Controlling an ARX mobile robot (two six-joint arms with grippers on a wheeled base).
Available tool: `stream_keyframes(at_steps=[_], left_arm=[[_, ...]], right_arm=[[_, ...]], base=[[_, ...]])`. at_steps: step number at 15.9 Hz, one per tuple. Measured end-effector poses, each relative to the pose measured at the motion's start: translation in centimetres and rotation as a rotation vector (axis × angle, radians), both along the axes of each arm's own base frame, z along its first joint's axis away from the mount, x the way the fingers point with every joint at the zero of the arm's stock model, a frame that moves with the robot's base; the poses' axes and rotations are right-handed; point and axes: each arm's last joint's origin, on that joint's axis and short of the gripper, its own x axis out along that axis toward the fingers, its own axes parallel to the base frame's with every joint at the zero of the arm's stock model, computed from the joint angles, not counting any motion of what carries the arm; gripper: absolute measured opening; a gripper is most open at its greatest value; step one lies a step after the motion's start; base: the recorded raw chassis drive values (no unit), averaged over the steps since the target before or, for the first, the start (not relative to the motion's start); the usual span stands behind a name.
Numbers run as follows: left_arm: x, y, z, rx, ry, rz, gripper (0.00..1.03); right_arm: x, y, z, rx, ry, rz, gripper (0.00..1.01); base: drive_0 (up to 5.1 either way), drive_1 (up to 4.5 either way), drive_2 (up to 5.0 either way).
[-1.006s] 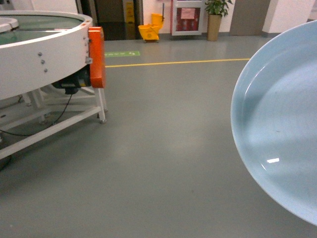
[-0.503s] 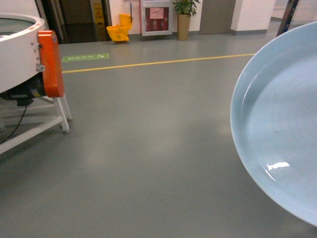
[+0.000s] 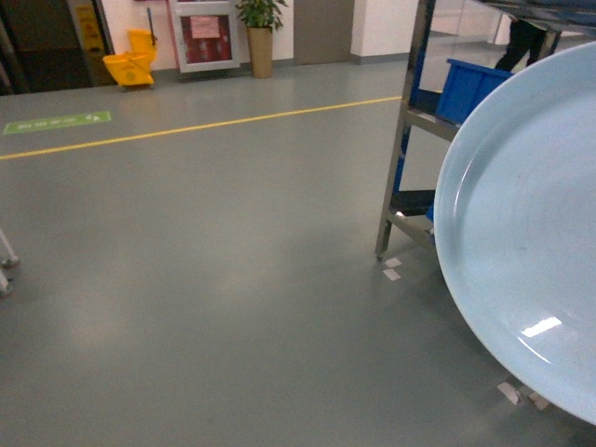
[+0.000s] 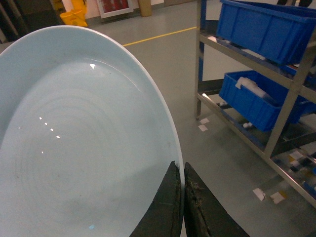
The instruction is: Place blue tray on left shelf second layer neatly
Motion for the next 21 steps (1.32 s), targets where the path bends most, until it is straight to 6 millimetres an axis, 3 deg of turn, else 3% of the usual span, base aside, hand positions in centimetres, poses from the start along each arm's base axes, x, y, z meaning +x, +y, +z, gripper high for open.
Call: stream_keyframes(at_steps=[7, 21], left_arm=[[0.00, 0.00, -0.04, 0.000, 0.004, -0.001, 0.98], [0.00, 0.00, -0.01, 0.000, 0.001, -0.001, 0.98]], right_arm=[[0.01, 0.00, -0.02, 0.000, 0.000, 0.000, 0.02], [0.05, -0.01, -0.12, -0.001, 0.008, -0.003, 0.02]], base=[[1.8, -0.02, -6.3], [-1.5, -1.55, -1.5]])
